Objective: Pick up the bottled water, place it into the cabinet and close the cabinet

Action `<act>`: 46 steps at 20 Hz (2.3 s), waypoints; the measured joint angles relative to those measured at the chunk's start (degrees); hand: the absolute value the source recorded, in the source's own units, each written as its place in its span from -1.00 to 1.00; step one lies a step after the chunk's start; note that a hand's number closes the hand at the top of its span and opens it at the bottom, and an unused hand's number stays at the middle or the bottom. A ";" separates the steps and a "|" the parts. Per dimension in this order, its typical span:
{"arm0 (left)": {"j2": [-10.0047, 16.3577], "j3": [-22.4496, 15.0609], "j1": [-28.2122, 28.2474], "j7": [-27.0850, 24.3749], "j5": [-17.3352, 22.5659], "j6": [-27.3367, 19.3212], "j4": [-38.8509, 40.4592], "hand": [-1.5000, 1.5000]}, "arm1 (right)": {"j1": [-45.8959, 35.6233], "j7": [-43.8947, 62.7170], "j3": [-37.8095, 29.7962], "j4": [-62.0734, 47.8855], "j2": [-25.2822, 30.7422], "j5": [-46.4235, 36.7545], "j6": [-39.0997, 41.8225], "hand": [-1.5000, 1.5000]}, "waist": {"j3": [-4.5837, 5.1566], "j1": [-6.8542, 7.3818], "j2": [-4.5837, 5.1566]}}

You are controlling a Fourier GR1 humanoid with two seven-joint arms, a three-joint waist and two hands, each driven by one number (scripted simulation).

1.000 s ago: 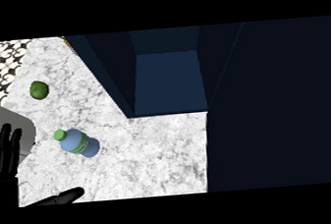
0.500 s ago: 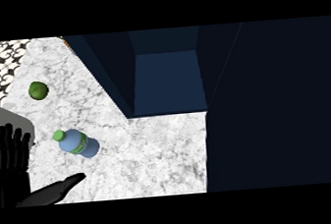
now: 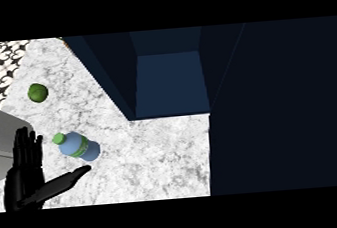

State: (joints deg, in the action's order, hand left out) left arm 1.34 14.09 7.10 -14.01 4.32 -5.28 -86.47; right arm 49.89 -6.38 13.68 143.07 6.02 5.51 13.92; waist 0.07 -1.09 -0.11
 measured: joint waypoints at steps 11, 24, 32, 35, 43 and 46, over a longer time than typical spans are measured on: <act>1.29 5.21 -8.34 -16.55 2.24 3.42 26.09 -1.00 | 5.30 -5.03 0.78 -0.32 0.68 -0.84 2.04 -1.00 | 0.02 -0.18 0.07; 3.64 8.58 -19.33 -31.28 5.71 13.94 52.49 1.00 | 6.85 -6.07 2.43 -0.24 0.75 -1.51 1.74 -1.00 | 0.07 -0.27 0.23; 4.39 11.42 -24.77 -36.28 8.50 16.63 61.43 1.00 | 6.28 -6.02 1.78 -0.44 1.20 -1.60 1.88 -1.00 | -0.31 -0.04 0.10; 4.81 11.31 -25.60 -37.46 8.34 17.29 63.32 1.00 | 6.95 -6.66 1.62 -0.46 1.34 -1.58 2.20 -1.00 | -0.47 -0.07 0.04; 3.47 5.42 -24.68 -38.73 3.50 19.26 62.14 1.00 | 8.01 -7.94 1.17 -0.78 1.28 -1.66 2.62 -1.00 | -0.74 0.09 -0.20; 2.56 3.26 -24.42 -39.43 2.89 19.25 61.30 1.00 | 7.86 -7.65 1.68 -0.70 1.22 -1.74 2.48 -1.00 | -0.69 0.29 -0.19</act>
State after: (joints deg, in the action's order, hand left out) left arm 3.91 17.34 -17.33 -53.45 7.21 13.97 -25.18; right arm 57.76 -14.02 15.36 142.37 7.24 3.77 16.40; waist -0.62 -0.80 -0.30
